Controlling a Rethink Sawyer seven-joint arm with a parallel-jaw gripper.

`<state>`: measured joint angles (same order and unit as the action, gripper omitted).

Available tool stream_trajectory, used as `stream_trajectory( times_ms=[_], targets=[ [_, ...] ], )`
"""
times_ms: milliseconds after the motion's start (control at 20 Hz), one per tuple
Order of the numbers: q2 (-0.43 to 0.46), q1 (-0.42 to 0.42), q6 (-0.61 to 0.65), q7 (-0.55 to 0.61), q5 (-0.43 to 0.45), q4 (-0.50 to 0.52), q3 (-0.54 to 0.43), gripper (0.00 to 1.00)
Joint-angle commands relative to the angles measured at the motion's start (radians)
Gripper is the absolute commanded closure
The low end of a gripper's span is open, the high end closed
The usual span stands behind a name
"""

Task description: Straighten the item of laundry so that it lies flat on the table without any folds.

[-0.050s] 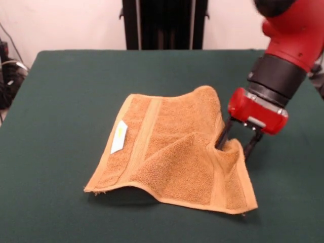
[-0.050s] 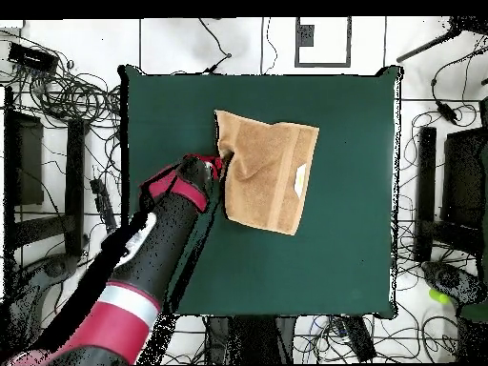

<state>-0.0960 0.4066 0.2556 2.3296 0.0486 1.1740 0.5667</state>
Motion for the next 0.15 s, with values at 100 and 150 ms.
stream_trajectory(
  times_ms=[100,150],
  targets=[
    [-0.246,-0.194,-0.070,0.156,-0.090,0.365,-0.349,0.00],
    [-0.265,-0.210,-0.062,0.160,-0.102,0.381,-0.366,0.00]
  ],
)
